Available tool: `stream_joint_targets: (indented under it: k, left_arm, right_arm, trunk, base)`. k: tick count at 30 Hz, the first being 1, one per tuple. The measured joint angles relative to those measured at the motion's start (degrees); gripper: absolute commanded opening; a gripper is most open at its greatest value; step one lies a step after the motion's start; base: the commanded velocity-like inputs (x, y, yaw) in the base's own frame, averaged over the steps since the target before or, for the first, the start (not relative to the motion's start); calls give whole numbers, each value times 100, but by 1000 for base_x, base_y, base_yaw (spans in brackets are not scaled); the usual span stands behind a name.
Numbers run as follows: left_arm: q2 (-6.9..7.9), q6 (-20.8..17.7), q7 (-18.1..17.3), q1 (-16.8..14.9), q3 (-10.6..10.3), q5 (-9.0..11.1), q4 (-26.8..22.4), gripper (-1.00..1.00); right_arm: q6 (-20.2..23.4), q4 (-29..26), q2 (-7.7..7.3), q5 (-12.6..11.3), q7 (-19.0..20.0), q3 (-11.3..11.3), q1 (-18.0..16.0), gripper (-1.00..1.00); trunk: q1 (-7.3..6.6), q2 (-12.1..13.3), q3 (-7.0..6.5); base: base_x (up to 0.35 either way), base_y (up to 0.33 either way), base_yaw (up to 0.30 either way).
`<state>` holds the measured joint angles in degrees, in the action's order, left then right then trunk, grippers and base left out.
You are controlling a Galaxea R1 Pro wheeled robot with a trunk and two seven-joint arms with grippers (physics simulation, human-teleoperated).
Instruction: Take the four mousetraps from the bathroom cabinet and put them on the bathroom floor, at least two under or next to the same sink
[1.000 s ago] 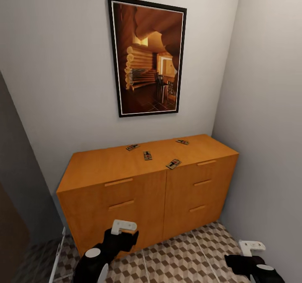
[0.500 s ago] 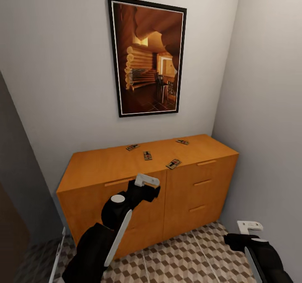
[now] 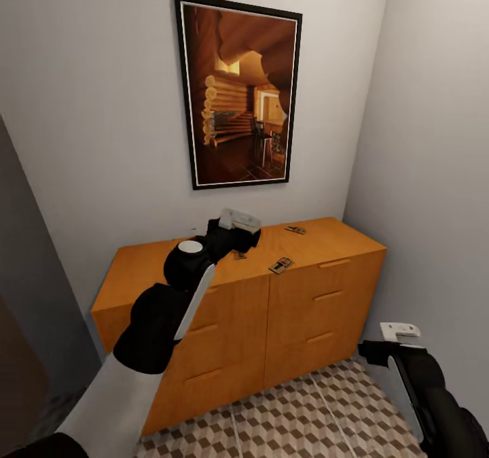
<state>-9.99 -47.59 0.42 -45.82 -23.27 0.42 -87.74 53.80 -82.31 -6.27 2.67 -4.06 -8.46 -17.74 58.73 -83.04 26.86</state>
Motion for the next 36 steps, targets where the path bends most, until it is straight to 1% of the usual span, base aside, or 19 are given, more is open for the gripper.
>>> stream_joint_targets:
  k: [1,4,8,13,16,18,21,23,27,30,31,36]
  left_arm:
    - [0,-159,2,-221,56,-4,7,100]
    - [0,-452,1,-573,225,4,55,100]
    - [0,-736,-12,-993,581,18,185,100]
    - [3,-902,-36,-1367,1094,38,472,100]
    - [35,-950,-39,-1518,1340,41,853,100]
    - [69,-977,-40,-1614,1453,41,1185,100]
    - [150,-1039,-41,-1747,1554,41,1717,100]
    - [220,-1085,-41,-1807,1592,40,2026,100]
    - [350,-1148,-49,-1872,1632,54,2478,100]
    - [421,-1172,-85,-1894,1647,77,2665,100]
    - [457,-1182,-135,-1902,1652,96,2732,100]
    - [502,-1199,-235,-1912,1645,133,2776,100]
  right_arm:
    - [57,0,2,1,-4,0,-145,100]
    - [144,6,2,1,-21,-1,-377,100]
    - [257,16,5,-3,-93,-1,-697,100]
    - [412,33,19,-11,-312,4,-1172,100]
    - [530,72,35,-19,-507,16,-1545,100]
    - [591,134,53,-24,-645,33,-1840,100]
    - [591,311,94,-29,-836,51,-2317,100]
    - [590,479,151,-30,-948,58,-2646,100]
    - [588,959,376,-31,-1156,70,-3294,100]
    - [588,1417,566,-29,-1324,76,-3758,100]
    - [590,1753,669,-39,-1434,89,-4042,100]
    - [594,2626,911,-52,-1592,92,-4714,100]
  trunk:
    - [0,0,-1]
    - [0,0,0]
    - [0,0,0]
    - [0,0,0]
    - [0,0,0]
    - [0,0,0]
    - [0,0,0]
    - [0,0,0]
    - [0,0,0]
    - [0,0,0]
    - [0,0,0]
    - [0,0,0]
  base:
    - [0,0,0]
    - [0,0,0]
    - [0,0,0]
    - [0,0,0]
    - [0,0,0]
    - [0,0,0]
    - [0,0,0]
    - [0,0,0]
    - [0,0,0]
    - [0,0,0]
    - [0,0,0]
    - [0,0,0]
